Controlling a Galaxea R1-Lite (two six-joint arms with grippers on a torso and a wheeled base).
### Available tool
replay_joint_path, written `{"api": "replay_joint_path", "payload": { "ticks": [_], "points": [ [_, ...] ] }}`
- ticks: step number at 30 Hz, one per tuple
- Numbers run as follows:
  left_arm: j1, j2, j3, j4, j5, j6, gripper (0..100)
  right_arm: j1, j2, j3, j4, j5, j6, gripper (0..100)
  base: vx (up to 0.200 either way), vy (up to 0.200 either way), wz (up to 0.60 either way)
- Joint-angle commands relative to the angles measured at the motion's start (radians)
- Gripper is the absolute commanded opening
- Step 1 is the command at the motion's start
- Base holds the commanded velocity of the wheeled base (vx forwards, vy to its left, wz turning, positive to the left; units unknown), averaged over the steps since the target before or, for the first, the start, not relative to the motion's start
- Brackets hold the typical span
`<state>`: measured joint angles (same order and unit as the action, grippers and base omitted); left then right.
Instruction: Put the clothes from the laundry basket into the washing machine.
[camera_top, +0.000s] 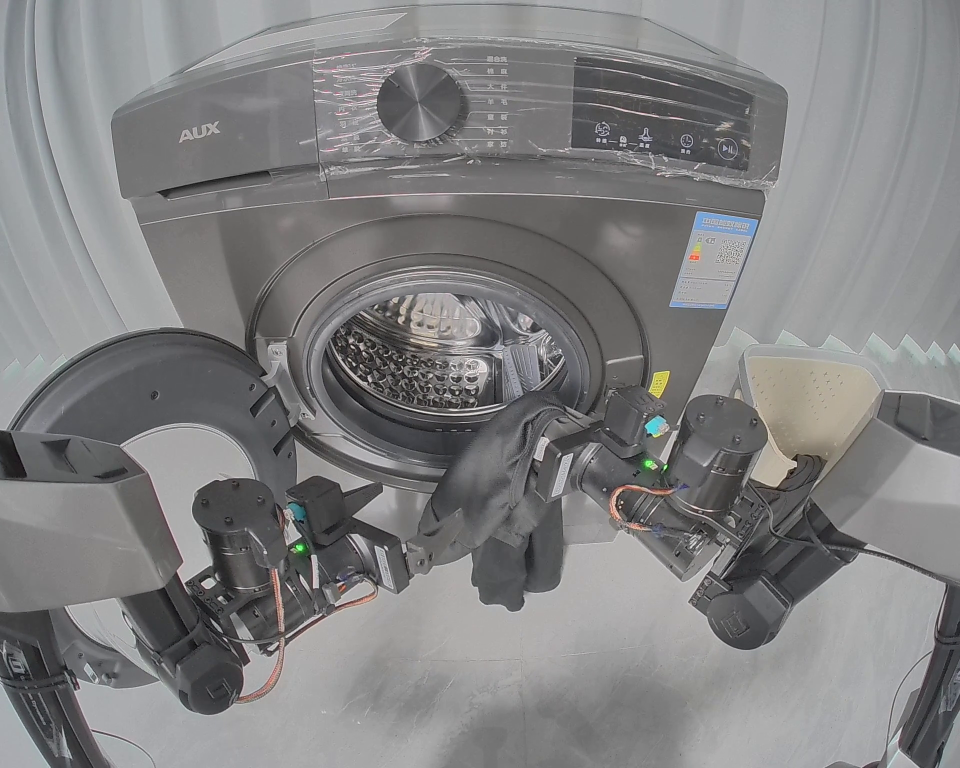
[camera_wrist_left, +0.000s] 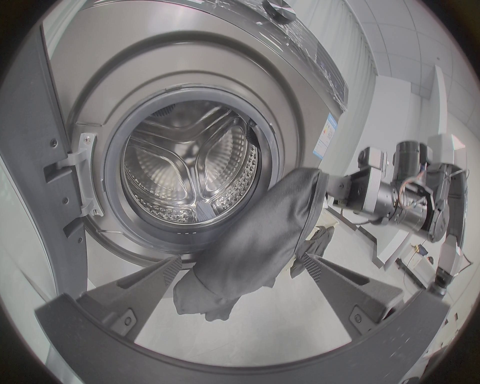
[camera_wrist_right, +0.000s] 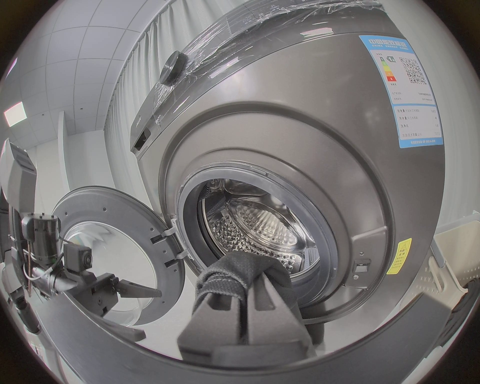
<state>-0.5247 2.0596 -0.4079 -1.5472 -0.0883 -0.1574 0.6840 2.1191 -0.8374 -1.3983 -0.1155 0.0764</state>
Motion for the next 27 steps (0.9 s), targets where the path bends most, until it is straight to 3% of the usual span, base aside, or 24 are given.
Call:
{"api": "replay_joint_path", "payload": {
  "ticks": [1, 3, 8, 14, 27],
  "points": [
    [-0.014, 0.037, 0.012, -0.001, -0.005, 0.026, 100, 0.002, 0.002, -0.009, -0.001, -0.003, 0.000, 0, 0.000, 0.000, 0.00],
    [-0.020, 0.050, 0.009, -0.001, -0.005, 0.042, 100, 0.003, 0.004, -0.014, -0.001, -0.007, 0.000, 0, 0.000, 0.000, 0.00],
    [-0.031, 0.067, -0.005, -0.001, -0.008, 0.052, 100, 0.008, 0.005, -0.014, -0.001, -0.009, 0.002, 0, 0.000, 0.000, 0.00],
    [-0.032, 0.111, -0.069, 0.001, -0.001, 0.091, 100, 0.012, 0.022, -0.029, 0.002, -0.009, 0.002, 0, 0.000, 0.000, 0.00],
    [-0.032, 0.154, -0.132, -0.001, 0.033, 0.110, 100, 0.020, 0.028, -0.048, 0.012, -0.021, 0.002, 0, 0.000, 0.000, 0.00]
  ]
}}
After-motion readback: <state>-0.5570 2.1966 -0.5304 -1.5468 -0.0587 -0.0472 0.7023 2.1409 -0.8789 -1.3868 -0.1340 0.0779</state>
